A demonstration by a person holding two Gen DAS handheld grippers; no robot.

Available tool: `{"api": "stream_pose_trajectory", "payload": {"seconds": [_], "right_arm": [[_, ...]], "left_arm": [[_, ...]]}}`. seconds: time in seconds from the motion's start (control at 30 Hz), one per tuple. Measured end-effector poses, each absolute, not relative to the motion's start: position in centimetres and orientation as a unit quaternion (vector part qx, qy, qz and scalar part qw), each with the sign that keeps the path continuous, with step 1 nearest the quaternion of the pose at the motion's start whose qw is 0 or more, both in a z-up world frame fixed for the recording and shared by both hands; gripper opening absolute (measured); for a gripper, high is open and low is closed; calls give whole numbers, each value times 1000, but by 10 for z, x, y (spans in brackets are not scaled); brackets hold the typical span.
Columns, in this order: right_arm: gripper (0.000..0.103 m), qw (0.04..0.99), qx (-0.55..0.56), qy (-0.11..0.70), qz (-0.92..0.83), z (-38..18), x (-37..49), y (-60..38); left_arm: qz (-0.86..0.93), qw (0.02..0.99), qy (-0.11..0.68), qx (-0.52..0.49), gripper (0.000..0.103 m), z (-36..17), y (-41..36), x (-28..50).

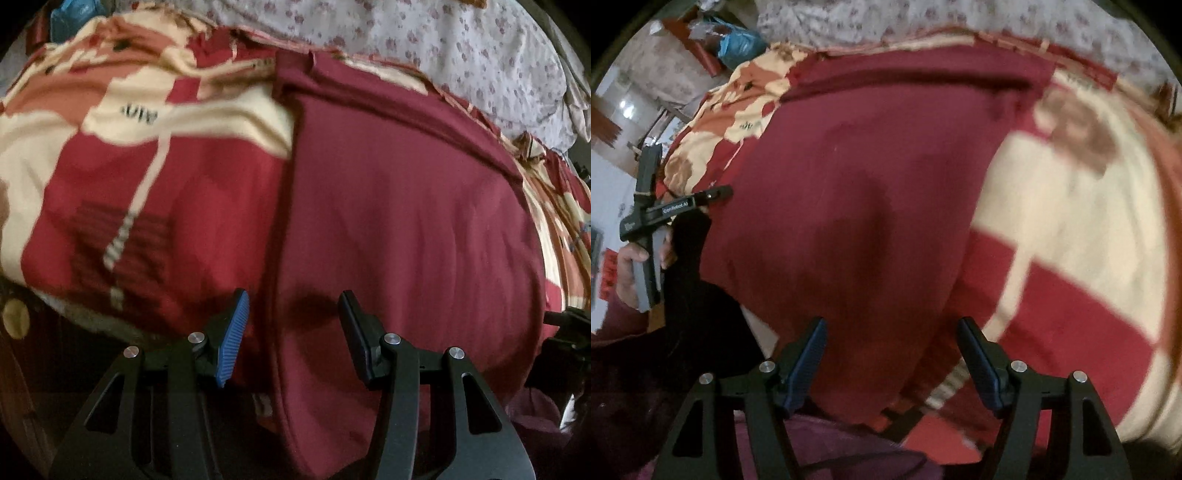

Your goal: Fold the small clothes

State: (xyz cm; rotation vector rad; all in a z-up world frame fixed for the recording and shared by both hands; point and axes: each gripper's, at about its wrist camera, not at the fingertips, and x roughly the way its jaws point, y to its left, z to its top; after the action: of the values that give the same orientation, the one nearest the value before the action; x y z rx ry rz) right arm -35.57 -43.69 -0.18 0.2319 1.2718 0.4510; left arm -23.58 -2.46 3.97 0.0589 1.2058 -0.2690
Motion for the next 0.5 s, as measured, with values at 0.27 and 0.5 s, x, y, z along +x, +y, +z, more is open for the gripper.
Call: {"api": "stream_pose_trajectory", "payload": {"seconds": [0.27, 0.5], "right_arm": [[70, 733, 166, 607, 258, -24, -377, -433], [66, 716, 183, 611, 285, -36, -381, -416]], "left_arm": [[-129, 782, 606, 69, 50, 23, -25, -262], [-147, 756, 628, 108, 50, 11, -36, -272]]}}
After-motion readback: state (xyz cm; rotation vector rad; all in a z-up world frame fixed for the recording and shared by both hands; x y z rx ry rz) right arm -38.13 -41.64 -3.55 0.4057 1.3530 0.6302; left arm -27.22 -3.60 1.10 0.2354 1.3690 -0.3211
